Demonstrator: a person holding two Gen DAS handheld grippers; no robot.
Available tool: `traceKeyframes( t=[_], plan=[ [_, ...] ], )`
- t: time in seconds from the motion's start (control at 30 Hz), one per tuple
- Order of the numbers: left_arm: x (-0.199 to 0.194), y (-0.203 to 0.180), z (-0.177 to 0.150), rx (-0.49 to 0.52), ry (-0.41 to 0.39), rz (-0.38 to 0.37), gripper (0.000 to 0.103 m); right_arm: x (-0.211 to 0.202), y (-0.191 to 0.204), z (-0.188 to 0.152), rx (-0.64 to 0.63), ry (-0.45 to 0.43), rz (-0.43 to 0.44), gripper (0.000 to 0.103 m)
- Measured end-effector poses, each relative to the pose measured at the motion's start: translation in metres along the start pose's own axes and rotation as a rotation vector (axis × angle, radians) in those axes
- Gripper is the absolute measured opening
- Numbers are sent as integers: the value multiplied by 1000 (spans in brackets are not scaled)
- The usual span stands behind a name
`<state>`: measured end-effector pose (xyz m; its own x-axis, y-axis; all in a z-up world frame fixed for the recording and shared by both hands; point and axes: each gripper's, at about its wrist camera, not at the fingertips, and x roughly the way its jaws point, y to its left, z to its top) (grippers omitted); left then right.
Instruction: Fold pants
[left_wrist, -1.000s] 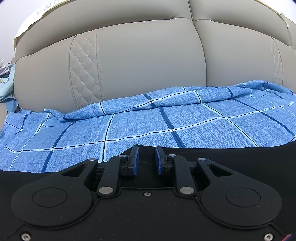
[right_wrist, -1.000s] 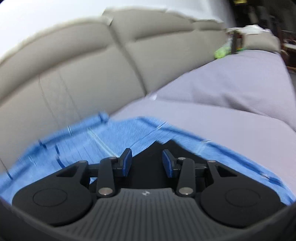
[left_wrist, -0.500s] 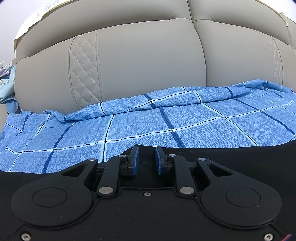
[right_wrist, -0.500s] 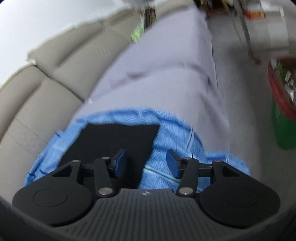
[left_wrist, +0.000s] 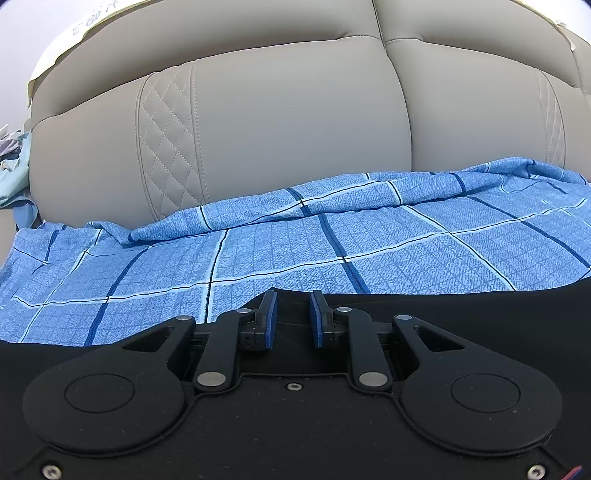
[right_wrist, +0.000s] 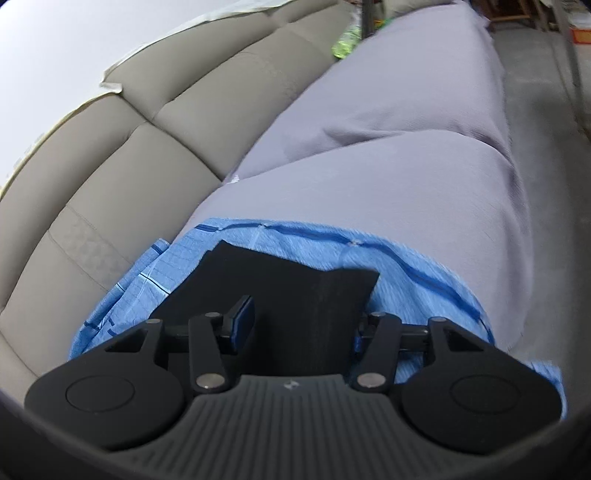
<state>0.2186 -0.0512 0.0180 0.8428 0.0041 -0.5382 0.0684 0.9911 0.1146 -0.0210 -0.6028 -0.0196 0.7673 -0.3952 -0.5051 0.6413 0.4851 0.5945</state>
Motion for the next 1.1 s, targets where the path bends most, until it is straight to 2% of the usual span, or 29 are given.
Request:
traceKeyframes(
  t=[0.1,0.13,0.2,0.27,0.33,0.43,0.57,0.7,0.8,0.9,1.0,1.1],
  plan=[
    [-1,1,1,-19,2,-1,21,9,6,2,-49,3,9,51],
    [-3,3,3,-32,6,-18,30,12,10,2,-88,8,-2,47],
    [-9,7,7,-48,17,-75,44,16,19,1,-140,18,-27,29],
    [-22,11,13,-53,15,-71,44,17,22,0,-115,35,-11,12],
    [-38,19,17,-52,16,-45,50,19,27,-3,-102,51,21,11],
    [-65,44,15,-73,22,-50,55,13,49,-9,-145,27,13,11],
    [-93,82,2,-116,21,-25,56,-1,114,-29,-307,-12,50,10],
    [-107,121,-18,-159,29,45,58,-22,220,-100,-609,43,217,11],
    [-113,147,-35,-206,61,90,58,-44,276,-182,-787,133,381,11],
    [-115,171,-52,-258,91,113,58,-66,303,-261,-903,227,495,11],
    [-117,190,-71,-289,121,139,58,-84,312,-318,-947,303,556,11],
    [-120,200,-84,-310,128,146,60,-109,316,-351,-1046,256,584,11]
  ],
)
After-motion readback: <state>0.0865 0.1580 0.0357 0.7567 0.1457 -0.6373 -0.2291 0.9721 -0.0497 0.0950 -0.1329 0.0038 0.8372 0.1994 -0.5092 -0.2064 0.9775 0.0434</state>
